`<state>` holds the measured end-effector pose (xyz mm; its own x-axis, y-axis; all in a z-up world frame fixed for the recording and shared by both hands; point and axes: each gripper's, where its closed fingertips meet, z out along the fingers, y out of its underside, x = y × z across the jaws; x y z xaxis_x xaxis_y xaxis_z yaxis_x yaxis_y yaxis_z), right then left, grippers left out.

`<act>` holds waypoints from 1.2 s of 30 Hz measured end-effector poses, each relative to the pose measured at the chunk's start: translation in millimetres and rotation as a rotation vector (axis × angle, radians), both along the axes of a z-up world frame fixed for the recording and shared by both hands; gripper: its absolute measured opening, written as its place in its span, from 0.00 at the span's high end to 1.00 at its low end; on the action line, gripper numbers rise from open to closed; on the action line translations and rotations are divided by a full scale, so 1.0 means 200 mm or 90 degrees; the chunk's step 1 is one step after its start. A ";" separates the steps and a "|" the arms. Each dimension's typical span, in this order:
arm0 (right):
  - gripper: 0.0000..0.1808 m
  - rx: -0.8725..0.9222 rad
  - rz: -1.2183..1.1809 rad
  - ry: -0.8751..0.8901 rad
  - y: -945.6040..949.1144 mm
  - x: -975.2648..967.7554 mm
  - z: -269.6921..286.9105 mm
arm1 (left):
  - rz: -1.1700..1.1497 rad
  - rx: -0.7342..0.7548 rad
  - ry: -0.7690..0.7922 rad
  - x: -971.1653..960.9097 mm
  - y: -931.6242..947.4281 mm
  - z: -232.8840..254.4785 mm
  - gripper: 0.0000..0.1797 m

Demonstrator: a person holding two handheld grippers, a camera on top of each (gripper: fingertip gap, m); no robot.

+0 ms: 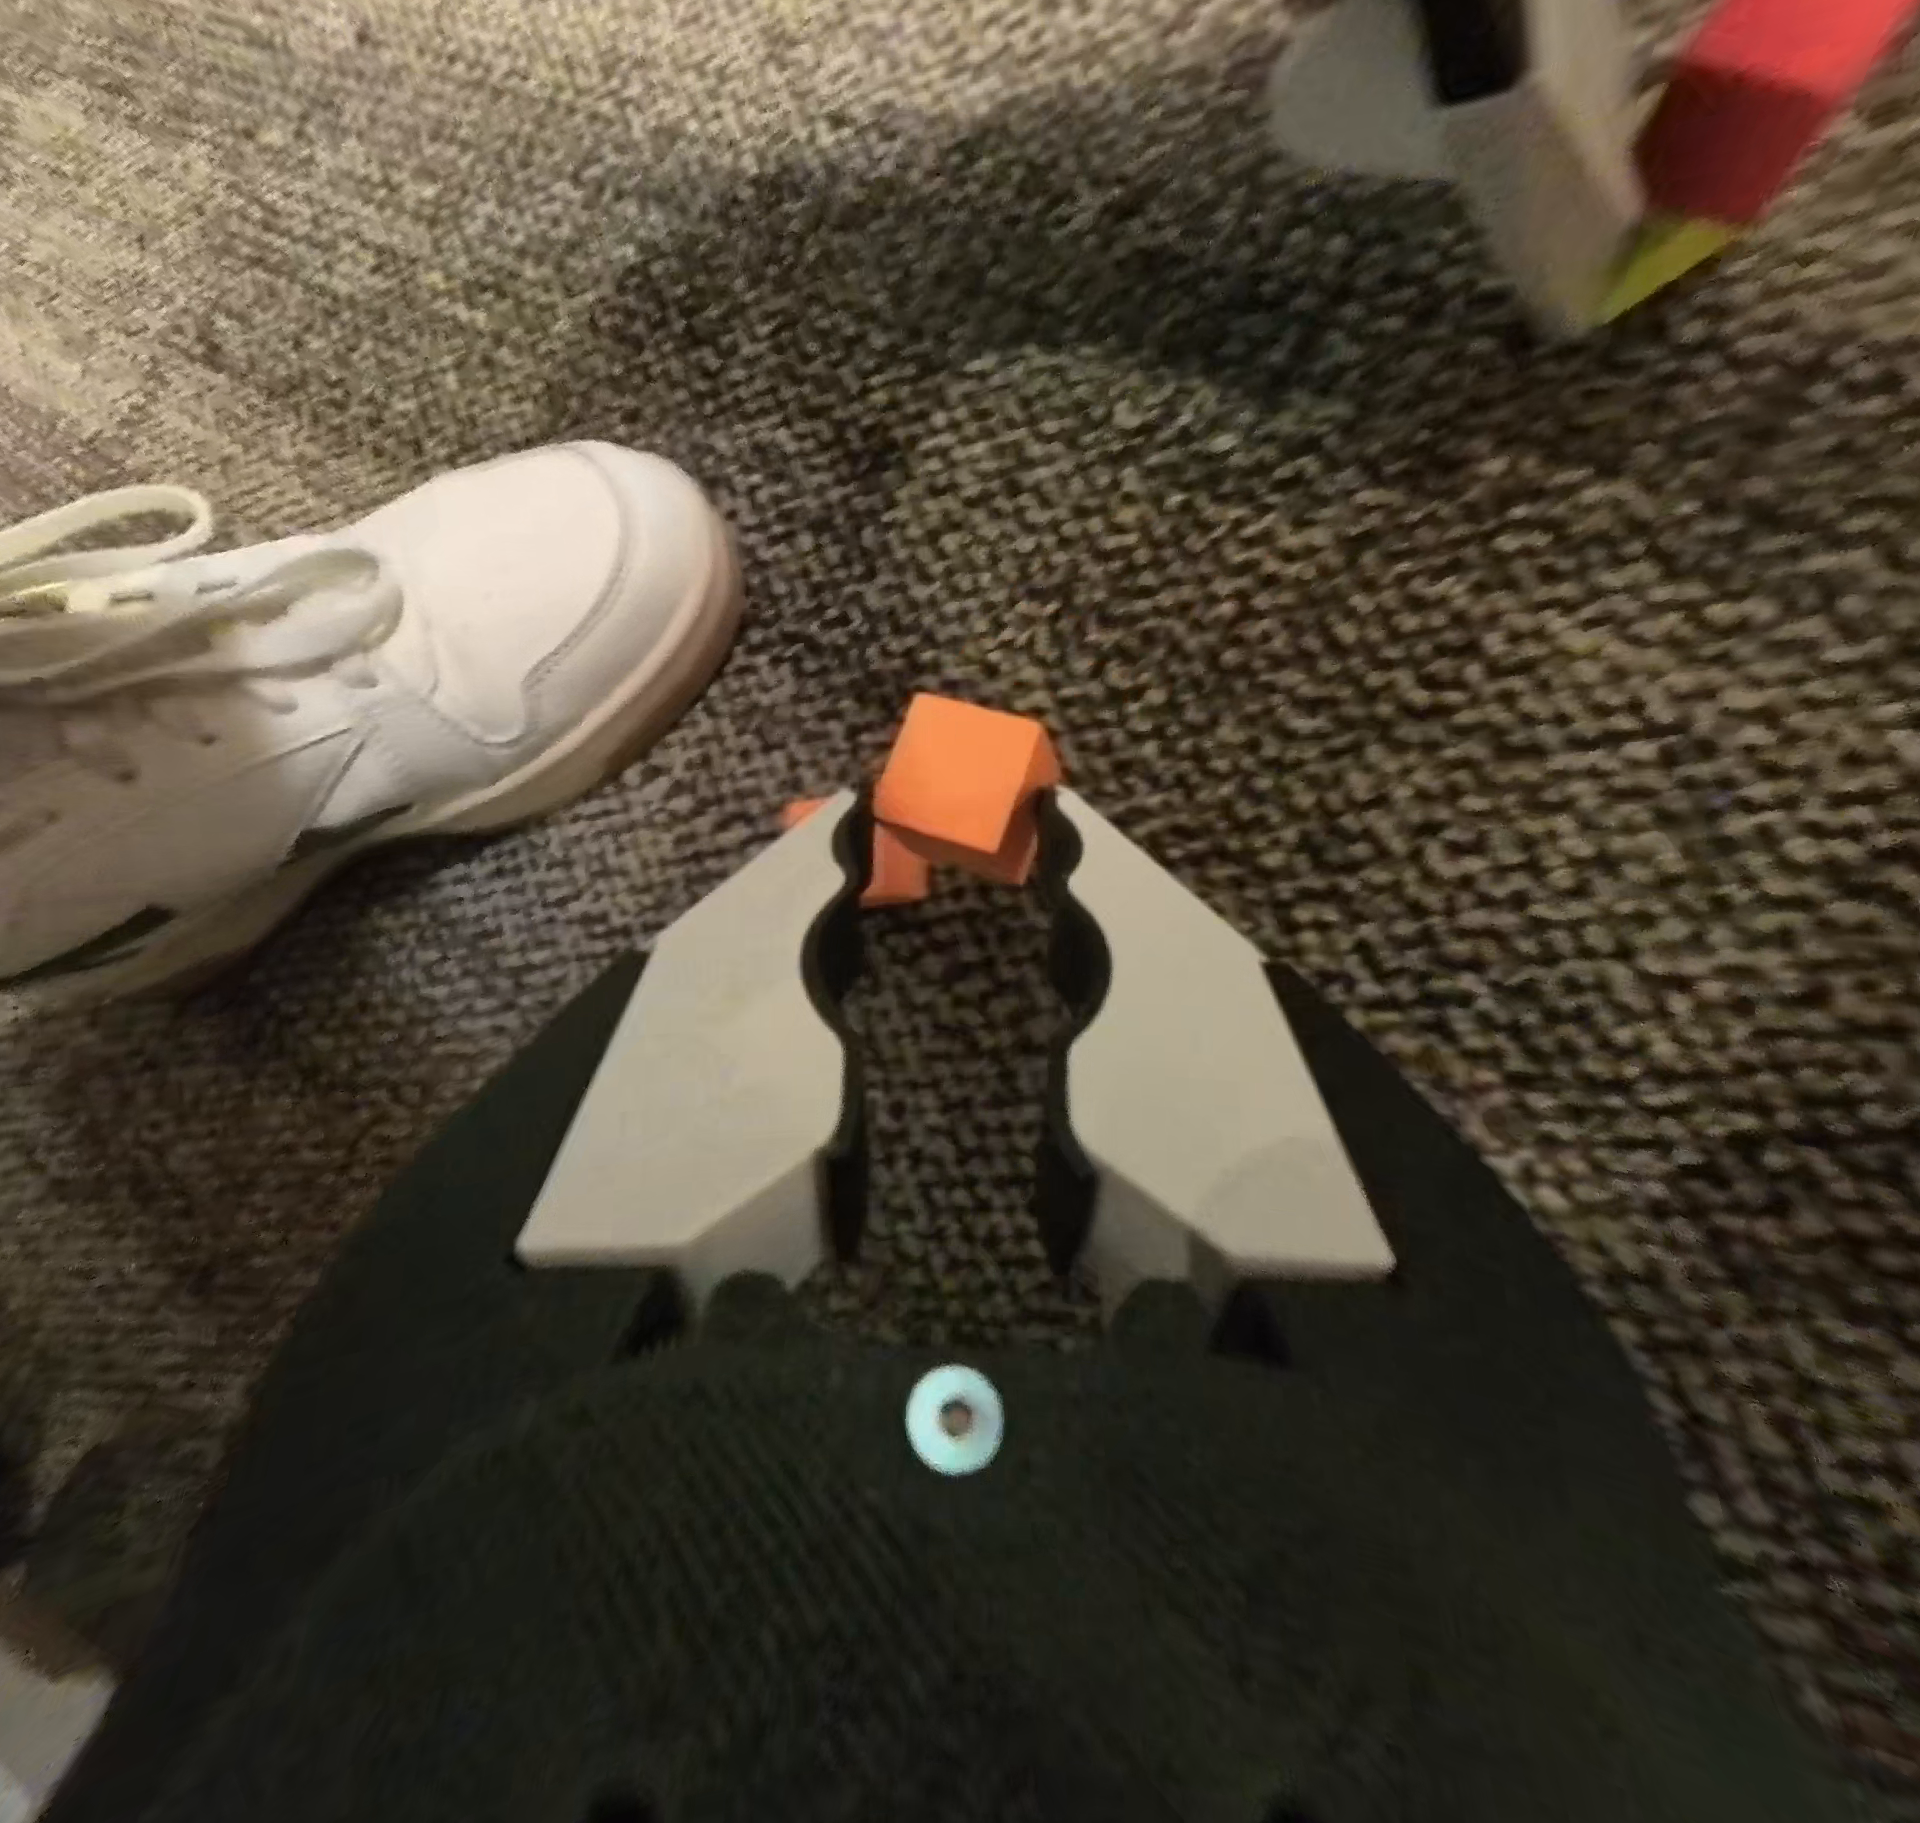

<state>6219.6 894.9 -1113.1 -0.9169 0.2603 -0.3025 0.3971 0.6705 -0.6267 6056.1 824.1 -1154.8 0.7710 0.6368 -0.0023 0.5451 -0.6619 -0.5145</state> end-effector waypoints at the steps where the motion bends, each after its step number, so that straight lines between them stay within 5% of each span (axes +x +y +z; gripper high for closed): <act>1: 0.84 0.004 0.007 -0.007 -0.01 0.04 0.00 | -0.007 -0.004 -0.004 0.00 0.00 -0.01 0.71; 4: 0.84 0.006 0.030 -0.004 -0.04 0.15 0.03 | -0.017 0.004 -0.011 -0.01 0.02 -0.02 0.82; 17: 0.83 0.012 0.053 0.025 -0.04 0.19 -0.06 | 0.001 0.021 0.001 0.03 -0.01 0.03 0.83; 22: 0.67 0.017 0.028 0.024 -0.02 0.19 -0.07 | 0.011 0.036 0.003 0.03 0.01 0.07 0.84; 28: 0.62 0.040 0.036 0.012 -0.02 0.23 -0.15 | 0.012 0.034 0.007 0.05 0.00 0.08 0.84; 36: 0.83 0.069 0.061 0.038 -0.05 0.23 -0.19 | 0.066 0.047 0.001 0.06 -0.09 0.14 0.83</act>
